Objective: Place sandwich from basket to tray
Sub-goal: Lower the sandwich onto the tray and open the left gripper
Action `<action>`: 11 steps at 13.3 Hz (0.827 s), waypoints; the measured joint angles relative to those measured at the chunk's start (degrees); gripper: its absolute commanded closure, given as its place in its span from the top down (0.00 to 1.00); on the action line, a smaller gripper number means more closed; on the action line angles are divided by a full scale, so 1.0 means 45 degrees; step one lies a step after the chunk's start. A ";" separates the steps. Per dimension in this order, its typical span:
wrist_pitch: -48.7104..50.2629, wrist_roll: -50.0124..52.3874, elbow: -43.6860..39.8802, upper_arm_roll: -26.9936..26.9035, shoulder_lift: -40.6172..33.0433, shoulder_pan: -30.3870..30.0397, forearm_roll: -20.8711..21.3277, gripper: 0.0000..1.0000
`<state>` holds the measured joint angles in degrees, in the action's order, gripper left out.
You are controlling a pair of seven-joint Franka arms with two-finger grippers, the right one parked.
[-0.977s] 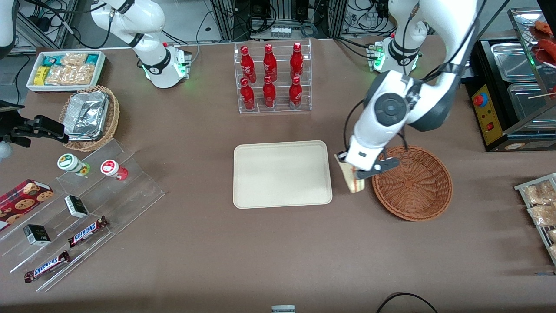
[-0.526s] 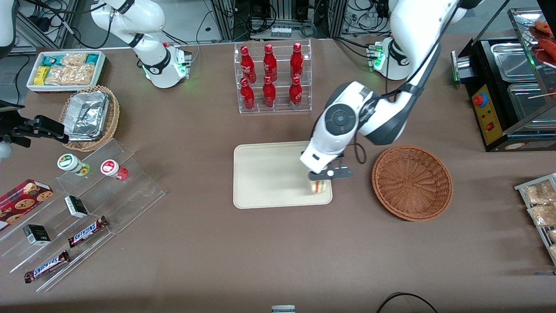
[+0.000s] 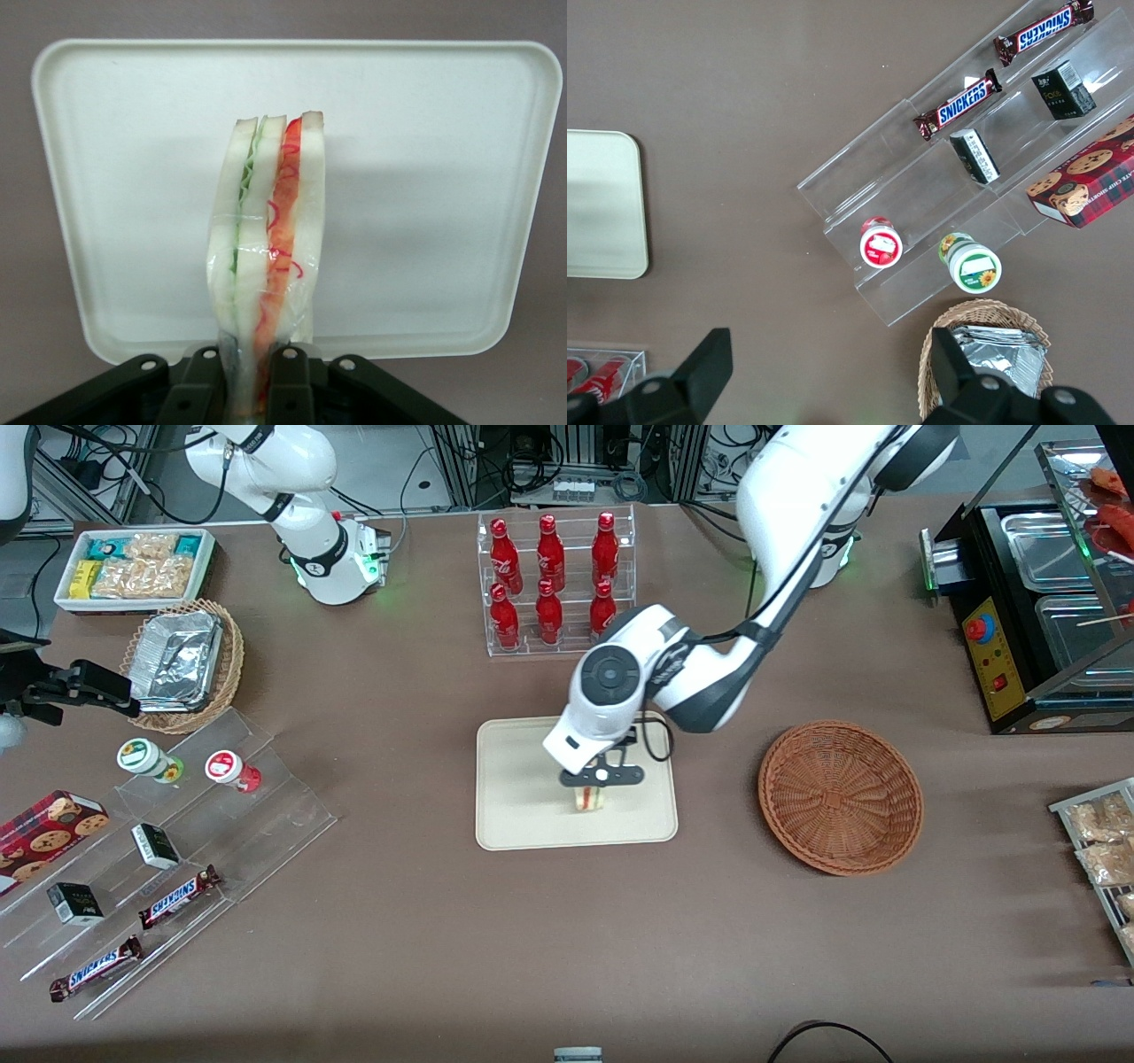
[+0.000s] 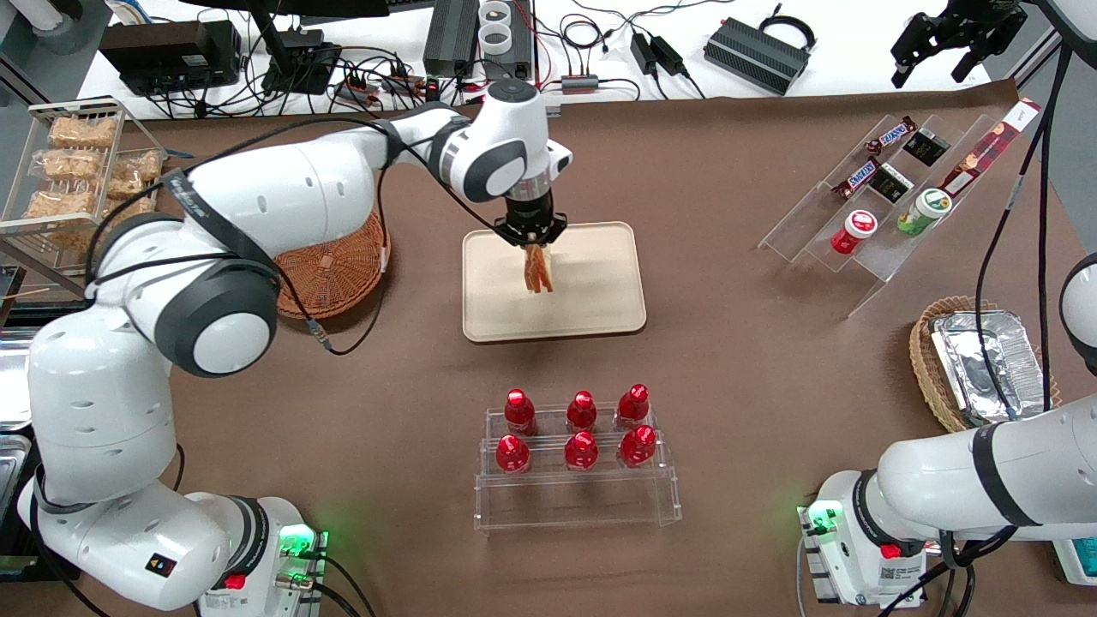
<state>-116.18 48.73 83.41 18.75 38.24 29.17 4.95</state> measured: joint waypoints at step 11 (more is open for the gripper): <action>0.1324 0.1767 -0.2492 -0.0038 0.2176 0.0844 0.1200 0.00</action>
<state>-110.22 56.68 72.19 18.58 48.03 32.97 10.35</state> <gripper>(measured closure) 0.841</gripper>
